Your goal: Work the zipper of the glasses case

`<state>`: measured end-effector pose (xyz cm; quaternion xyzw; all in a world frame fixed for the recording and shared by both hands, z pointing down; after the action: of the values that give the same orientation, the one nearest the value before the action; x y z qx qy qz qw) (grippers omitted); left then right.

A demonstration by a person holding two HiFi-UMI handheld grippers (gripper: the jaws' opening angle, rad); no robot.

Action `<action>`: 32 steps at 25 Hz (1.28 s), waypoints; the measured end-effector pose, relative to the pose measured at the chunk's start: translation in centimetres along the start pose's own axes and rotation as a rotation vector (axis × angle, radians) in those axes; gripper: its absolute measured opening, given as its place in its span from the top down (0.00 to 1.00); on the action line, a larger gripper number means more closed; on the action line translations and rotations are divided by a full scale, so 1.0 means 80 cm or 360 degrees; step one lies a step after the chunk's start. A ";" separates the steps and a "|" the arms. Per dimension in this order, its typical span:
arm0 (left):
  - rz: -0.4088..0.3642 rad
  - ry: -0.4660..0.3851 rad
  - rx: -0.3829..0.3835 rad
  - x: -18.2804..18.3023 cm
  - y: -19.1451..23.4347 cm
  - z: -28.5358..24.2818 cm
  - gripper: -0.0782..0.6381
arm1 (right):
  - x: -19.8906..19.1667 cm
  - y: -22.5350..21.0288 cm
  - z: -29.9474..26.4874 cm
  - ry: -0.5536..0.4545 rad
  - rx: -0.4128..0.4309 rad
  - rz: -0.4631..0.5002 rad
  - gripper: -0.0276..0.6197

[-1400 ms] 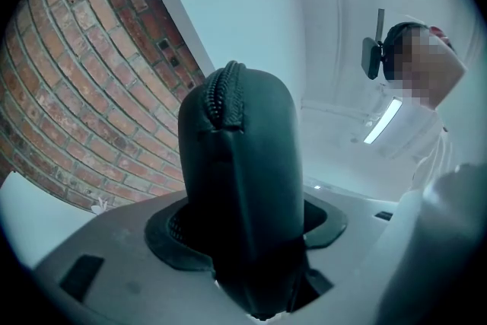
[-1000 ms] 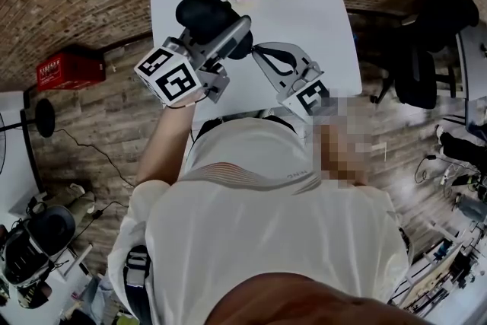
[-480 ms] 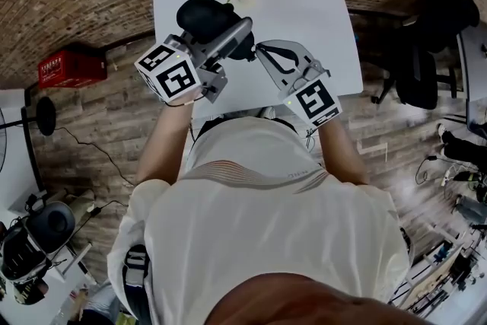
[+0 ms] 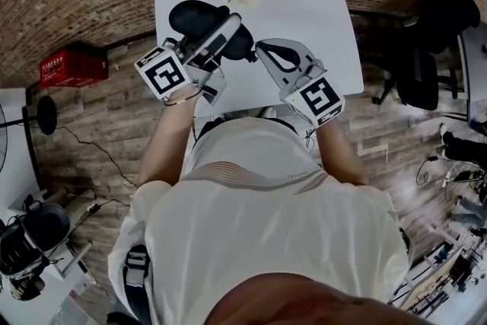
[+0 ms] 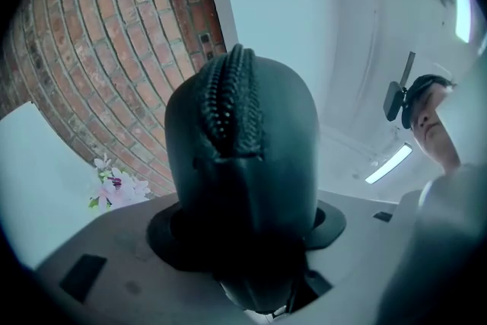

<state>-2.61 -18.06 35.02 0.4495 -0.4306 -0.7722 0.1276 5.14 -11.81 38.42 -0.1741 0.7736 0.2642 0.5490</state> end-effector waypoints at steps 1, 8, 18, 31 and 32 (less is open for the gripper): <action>-0.0004 0.0028 -0.0009 -0.001 -0.001 -0.001 0.51 | 0.001 -0.001 0.000 -0.0008 0.0001 0.0002 0.88; -0.0055 0.0300 -0.0075 -0.027 -0.005 -0.011 0.51 | 0.001 -0.006 0.001 -0.0010 0.0012 0.0072 0.88; -0.0133 0.0549 -0.0142 -0.054 -0.013 -0.016 0.51 | 0.006 -0.008 0.002 -0.0065 0.0045 0.0158 0.88; -0.0277 0.1004 -0.0274 -0.111 -0.020 -0.004 0.51 | 0.018 -0.005 0.007 -0.0148 0.0098 0.0254 0.88; -0.0321 0.1057 -0.0263 -0.118 -0.019 -0.002 0.51 | 0.018 -0.006 0.007 -0.0150 0.0093 0.0253 0.88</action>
<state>3.15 -11.74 39.35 0.7043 -0.2552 -0.6250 0.2197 5.30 -11.81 36.81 -0.0835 0.7658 0.2920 0.5669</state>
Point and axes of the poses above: the fingertips, and each gripper's own axes: z backward along the fingers, y to its left, x out of its top, the point moved 2 cm from there along z, backward along the fingers, and after that the axes turned 5 degrees about z, right-handed, at the moved point
